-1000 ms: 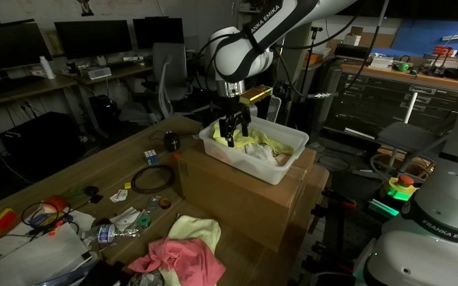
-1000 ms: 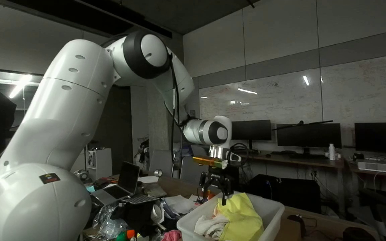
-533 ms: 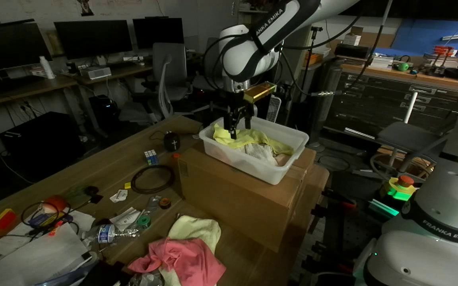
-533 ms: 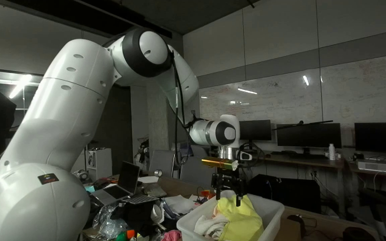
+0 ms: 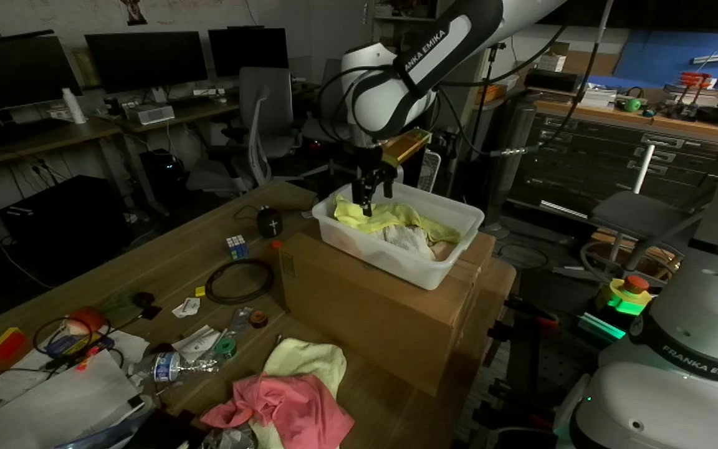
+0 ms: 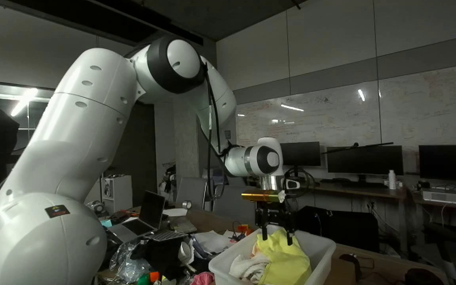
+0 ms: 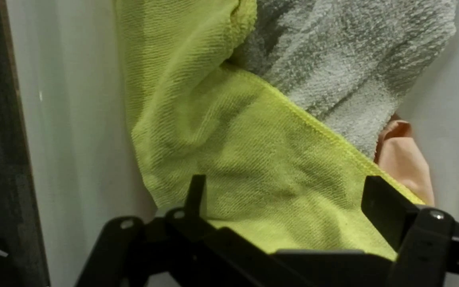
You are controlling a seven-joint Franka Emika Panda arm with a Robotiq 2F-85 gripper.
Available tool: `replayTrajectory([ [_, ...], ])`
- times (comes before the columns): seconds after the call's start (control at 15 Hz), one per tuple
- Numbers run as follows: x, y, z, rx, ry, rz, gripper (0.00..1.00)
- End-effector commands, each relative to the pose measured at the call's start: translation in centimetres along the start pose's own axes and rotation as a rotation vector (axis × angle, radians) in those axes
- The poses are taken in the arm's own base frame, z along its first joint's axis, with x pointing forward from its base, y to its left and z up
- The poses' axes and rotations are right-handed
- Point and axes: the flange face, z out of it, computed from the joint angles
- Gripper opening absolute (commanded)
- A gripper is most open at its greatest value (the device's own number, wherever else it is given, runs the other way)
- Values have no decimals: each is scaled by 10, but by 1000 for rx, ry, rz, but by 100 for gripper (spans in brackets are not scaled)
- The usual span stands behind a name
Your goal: Remove the clothes from the storage box
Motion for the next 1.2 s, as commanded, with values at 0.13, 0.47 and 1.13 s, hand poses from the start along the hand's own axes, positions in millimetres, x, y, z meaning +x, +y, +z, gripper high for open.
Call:
replayTrajectory([
  [0.13, 8, -3, 33, 15, -11, -30, 100],
  [0.47, 8, 0, 55, 17, -37, -38, 100],
  [1.13, 5, 2, 43, 10, -39, -21, 14],
])
